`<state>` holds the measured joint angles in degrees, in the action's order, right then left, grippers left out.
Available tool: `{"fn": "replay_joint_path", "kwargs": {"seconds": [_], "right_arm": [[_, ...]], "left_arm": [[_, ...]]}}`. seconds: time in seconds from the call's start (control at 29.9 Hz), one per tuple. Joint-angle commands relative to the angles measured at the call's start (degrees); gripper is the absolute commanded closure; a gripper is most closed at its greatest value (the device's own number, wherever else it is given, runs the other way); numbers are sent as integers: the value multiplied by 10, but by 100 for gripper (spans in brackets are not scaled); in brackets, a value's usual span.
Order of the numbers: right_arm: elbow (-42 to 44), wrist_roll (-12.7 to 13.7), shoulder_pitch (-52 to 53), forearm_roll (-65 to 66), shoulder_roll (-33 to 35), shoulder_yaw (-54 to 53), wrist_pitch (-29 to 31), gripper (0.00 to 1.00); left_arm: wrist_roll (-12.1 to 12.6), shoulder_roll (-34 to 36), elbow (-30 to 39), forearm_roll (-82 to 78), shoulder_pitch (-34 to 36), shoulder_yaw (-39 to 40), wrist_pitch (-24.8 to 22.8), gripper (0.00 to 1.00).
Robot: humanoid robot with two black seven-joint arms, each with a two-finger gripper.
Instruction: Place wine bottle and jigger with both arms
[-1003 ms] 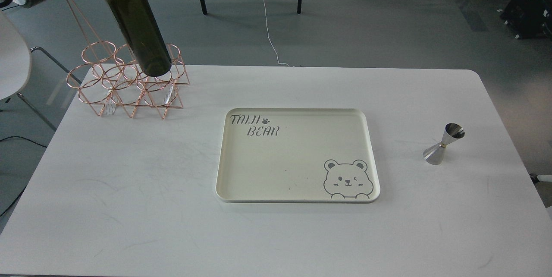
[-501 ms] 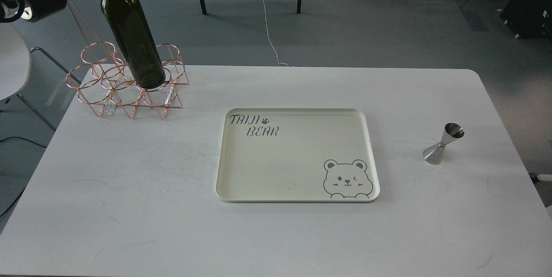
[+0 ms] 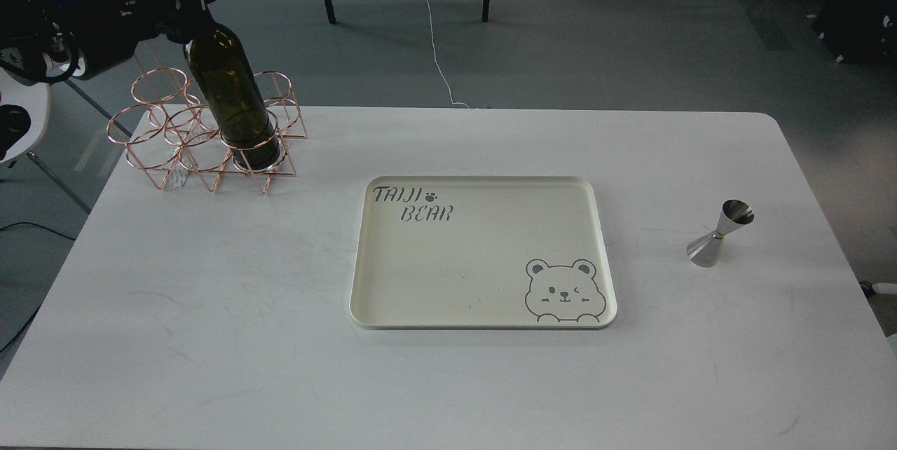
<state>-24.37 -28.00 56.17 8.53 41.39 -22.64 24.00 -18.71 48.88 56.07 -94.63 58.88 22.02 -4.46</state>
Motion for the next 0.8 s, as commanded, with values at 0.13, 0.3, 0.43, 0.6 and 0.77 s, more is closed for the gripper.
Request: {"fn": "replay_joint_path", "kwargs": {"seconds": [0.13,0.3,0.43,0.6,0.77], "right_arm": [[0,0,0,0,-1,0,0,3],[-1,0,-1,0,-1,0,0,3],[-1,0,0,0,0,0,1,3],[-1,0,0,0,0,1,2,3],[-1,0,0,0,1,0,2,3]], "left_arm": [[-2,-1,-10,38,-2,-24,3,77],[-2,-2,-10,38,-3,-23,3,66],[-2,-2,-6,60,-1,-20,3,54],[0,-2,-2,109,5,-21,2,23],[-2,1,-2,145,12,-1,2,5]]}}
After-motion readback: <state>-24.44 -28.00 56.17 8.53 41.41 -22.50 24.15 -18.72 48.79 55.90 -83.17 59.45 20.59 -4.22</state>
